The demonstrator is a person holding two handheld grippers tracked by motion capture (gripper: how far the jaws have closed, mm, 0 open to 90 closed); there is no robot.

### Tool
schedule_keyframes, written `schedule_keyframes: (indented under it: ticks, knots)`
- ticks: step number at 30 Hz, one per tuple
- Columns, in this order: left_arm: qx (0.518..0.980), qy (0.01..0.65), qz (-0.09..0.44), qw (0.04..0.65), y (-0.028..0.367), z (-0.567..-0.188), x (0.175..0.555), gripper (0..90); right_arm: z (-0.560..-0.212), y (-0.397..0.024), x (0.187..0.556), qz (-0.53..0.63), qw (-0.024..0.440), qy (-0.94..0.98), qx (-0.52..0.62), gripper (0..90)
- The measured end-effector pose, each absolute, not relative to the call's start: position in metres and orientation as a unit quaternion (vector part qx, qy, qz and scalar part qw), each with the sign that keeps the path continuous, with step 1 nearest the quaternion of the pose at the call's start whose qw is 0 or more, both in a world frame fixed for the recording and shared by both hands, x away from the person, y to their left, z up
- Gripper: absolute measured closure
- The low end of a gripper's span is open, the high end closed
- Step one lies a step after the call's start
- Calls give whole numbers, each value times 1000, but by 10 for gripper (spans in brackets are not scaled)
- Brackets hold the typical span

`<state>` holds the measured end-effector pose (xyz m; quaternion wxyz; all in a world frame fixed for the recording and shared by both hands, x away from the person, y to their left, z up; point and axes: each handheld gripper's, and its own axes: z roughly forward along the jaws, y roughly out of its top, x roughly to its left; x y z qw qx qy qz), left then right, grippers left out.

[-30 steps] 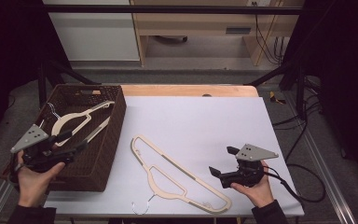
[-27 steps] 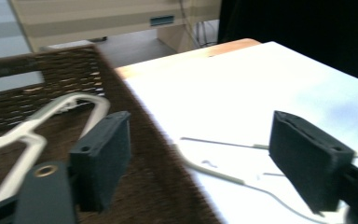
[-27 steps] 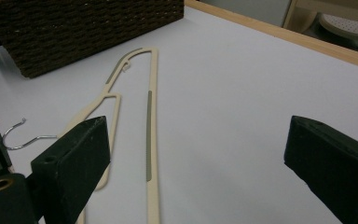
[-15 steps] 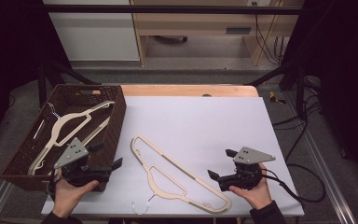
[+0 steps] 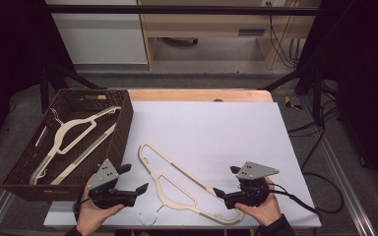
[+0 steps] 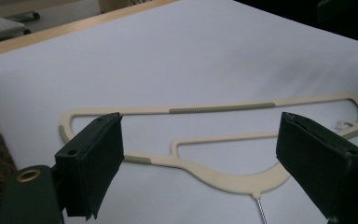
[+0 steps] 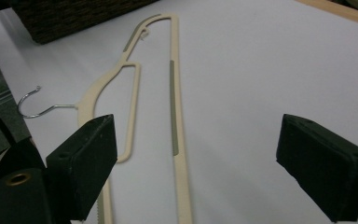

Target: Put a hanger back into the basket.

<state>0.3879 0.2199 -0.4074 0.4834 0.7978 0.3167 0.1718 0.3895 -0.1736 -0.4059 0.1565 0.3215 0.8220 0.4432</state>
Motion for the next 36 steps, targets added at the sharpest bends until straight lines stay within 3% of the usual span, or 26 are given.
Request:
schedule_keyframes:
  ticks: [22,30,36]
  knots:
    - [807,321,159,469,218,-427,392,128,-441,-138,380,383,111,863,311,272]
    - [806,323,157,469,220,-427,392,127,-451,-126,374,365,85,877,301,393]
    - [809,321,156,467,218,-428,391,128,-460,-118,368,334,59,893,297,546]
